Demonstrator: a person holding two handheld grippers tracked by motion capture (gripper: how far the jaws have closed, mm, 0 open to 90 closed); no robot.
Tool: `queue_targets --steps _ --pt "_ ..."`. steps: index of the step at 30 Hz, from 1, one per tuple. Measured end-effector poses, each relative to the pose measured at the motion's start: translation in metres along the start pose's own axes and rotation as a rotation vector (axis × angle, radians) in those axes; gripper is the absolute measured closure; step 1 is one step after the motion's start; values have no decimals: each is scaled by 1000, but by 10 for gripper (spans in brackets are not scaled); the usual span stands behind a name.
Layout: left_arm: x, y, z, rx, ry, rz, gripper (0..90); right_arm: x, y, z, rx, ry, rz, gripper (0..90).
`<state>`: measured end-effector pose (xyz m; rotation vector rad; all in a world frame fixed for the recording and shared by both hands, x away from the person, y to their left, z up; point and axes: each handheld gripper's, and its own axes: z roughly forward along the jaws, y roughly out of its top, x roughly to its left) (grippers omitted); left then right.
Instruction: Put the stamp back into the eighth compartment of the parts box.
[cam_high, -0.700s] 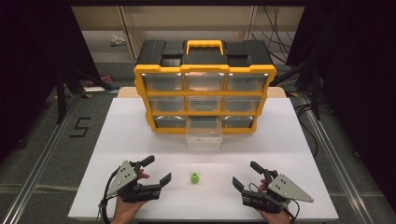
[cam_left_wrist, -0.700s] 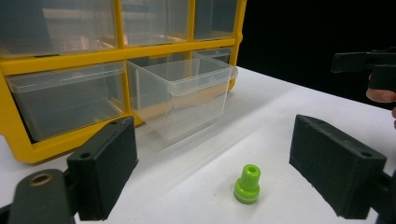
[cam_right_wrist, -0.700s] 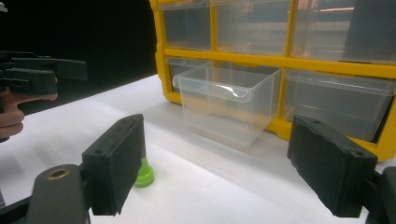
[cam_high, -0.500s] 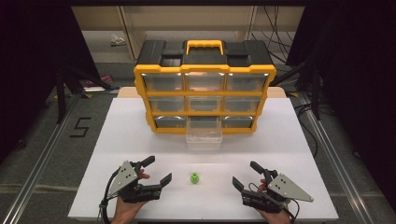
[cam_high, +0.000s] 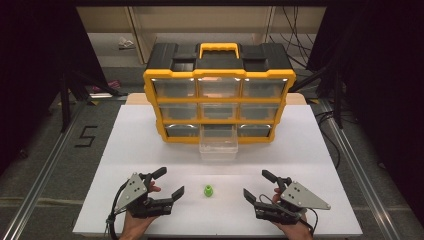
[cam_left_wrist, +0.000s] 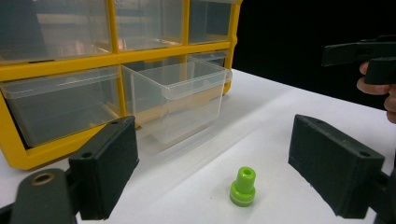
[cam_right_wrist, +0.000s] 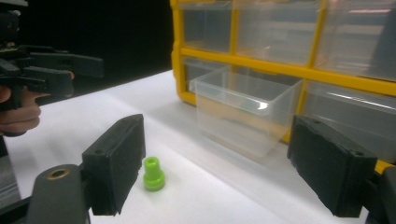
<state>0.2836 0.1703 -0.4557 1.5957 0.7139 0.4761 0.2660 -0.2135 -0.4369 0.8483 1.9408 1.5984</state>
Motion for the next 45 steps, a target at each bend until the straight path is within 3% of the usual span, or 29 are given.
queue_targets --steps 3,11,15,29,45 --pt "0 0 0 -4 -1 -5 152 2 4 5 14 21 -7 201" --pt "-1 0 0 -2 -6 0 152 12 13 24 137 55 -101 201" --pt "-1 0 0 -2 -6 4 152 14 15 29 165 71 -113 201" --pt "-3 -1 0 -4 -7 15 152 21 27 58 342 142 -189 216" --pt "-3 -1 0 -13 -12 14 152 31 23 81 443 186 -229 222"
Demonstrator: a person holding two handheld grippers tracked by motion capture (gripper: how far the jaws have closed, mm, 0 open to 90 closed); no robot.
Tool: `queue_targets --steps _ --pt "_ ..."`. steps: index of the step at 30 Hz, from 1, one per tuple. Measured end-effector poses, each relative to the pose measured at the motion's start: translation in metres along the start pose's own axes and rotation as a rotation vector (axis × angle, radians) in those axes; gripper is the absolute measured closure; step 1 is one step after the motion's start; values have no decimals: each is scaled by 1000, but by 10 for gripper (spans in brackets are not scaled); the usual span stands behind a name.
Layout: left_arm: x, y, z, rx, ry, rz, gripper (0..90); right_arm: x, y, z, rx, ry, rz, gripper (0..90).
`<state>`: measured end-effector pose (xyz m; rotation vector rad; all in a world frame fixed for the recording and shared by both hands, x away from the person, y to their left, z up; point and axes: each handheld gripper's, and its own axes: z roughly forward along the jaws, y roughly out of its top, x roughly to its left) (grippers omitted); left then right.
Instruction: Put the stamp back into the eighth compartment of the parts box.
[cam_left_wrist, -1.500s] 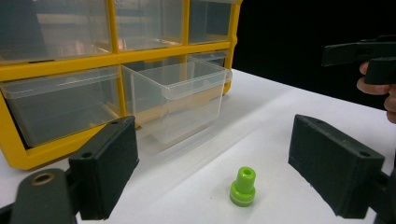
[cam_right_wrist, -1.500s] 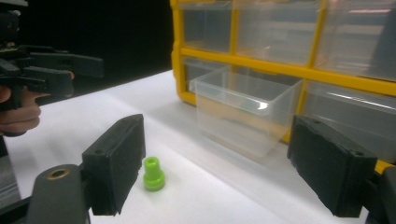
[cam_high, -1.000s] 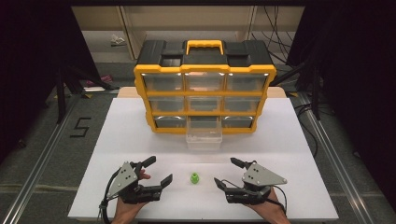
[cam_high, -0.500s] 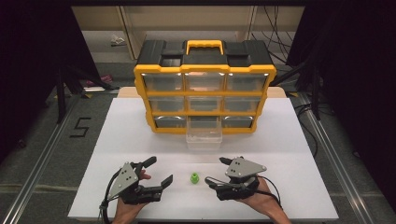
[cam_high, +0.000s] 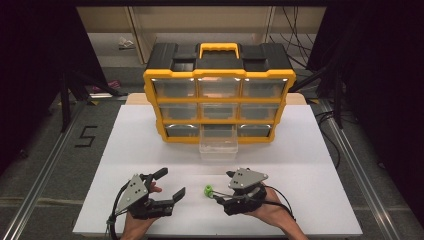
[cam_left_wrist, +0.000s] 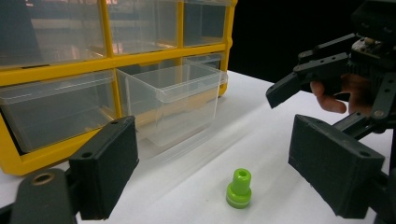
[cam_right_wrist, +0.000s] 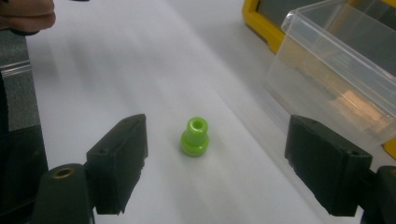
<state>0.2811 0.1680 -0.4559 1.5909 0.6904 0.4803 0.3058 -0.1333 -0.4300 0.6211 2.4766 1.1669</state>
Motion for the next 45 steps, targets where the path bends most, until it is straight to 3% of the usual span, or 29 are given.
queue_targets --steps 11,45 --pt "-1 0 1 1 4 1 152 1 0 20 49 29 1 247" --pt "-1 1 -1 -24 -1 -1 153 -7 -3 53 155 84 -7 370"
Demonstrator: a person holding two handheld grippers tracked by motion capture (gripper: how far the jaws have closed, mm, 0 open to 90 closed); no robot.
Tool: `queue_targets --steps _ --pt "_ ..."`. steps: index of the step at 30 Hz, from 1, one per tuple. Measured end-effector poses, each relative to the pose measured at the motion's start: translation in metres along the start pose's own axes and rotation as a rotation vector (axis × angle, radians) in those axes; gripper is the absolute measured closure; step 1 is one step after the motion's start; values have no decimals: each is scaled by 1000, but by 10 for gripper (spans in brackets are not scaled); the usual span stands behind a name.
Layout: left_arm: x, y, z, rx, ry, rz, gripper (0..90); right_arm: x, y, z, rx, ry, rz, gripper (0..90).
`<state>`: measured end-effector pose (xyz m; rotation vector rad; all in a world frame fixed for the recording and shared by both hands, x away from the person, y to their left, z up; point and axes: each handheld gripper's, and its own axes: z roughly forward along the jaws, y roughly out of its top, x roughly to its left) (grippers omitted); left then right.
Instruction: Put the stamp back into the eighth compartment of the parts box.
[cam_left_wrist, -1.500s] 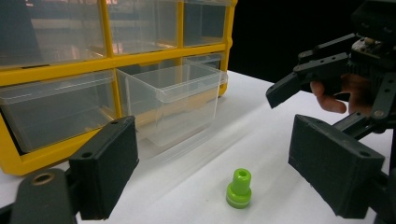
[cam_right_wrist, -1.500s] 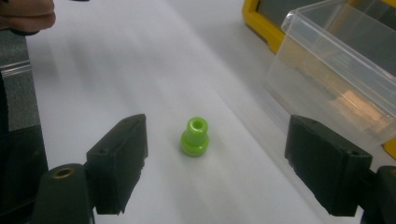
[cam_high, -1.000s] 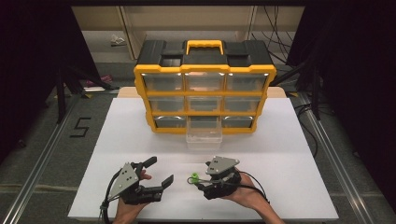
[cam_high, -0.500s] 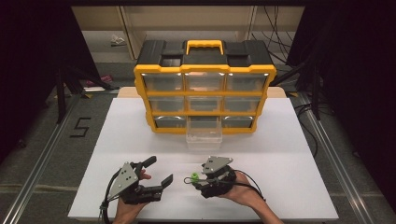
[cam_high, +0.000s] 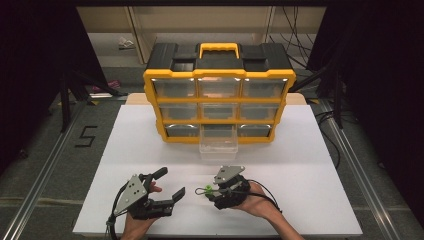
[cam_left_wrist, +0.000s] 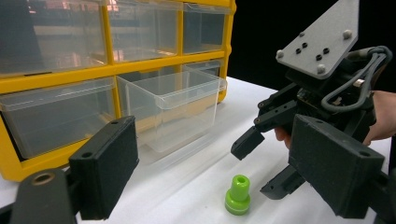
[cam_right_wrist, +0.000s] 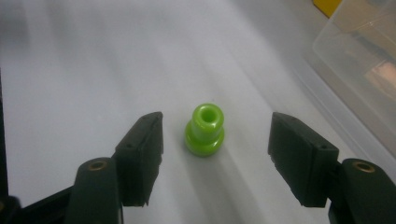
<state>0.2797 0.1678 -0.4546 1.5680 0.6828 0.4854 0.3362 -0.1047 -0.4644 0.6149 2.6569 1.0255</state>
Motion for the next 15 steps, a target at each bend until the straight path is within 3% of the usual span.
queue_targets --steps 15 --pt "-1 0 1 1 -3 5 153 -2 0 14 42 33 -13 465"
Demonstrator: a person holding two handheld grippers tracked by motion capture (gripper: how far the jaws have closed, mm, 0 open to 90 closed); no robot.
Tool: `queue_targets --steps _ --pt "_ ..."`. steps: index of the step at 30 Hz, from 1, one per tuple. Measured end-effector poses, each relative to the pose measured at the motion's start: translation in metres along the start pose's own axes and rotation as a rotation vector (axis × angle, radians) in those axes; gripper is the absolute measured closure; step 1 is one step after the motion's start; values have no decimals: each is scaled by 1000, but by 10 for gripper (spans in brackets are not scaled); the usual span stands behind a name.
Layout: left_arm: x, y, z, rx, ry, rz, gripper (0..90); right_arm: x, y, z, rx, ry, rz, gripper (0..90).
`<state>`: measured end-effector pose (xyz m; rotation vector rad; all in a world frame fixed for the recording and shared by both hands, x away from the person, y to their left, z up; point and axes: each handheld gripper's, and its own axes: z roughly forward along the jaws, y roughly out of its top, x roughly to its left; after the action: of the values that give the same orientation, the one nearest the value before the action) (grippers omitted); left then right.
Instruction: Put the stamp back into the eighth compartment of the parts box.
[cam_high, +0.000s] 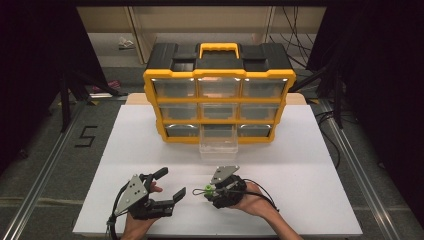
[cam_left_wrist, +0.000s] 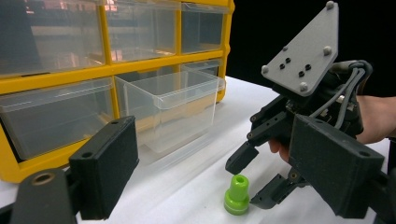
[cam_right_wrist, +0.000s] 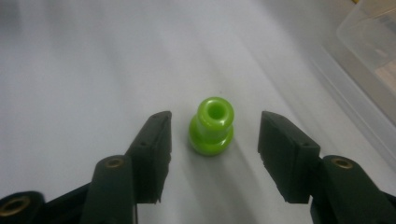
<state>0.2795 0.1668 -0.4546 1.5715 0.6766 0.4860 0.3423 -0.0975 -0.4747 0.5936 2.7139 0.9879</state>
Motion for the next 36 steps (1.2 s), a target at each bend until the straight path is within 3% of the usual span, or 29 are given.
queue_targets --steps 17,32,36 --pt "1 0 -1 -8 0 -15 154 -1 2 11 41 7 -12 563" --pt "0 1 -1 -8 -4 -6 154 0 3 16 34 9 -20 645" --pt "0 1 -1 -7 -4 -6 154 -1 5 10 -5 -10 -35 647"
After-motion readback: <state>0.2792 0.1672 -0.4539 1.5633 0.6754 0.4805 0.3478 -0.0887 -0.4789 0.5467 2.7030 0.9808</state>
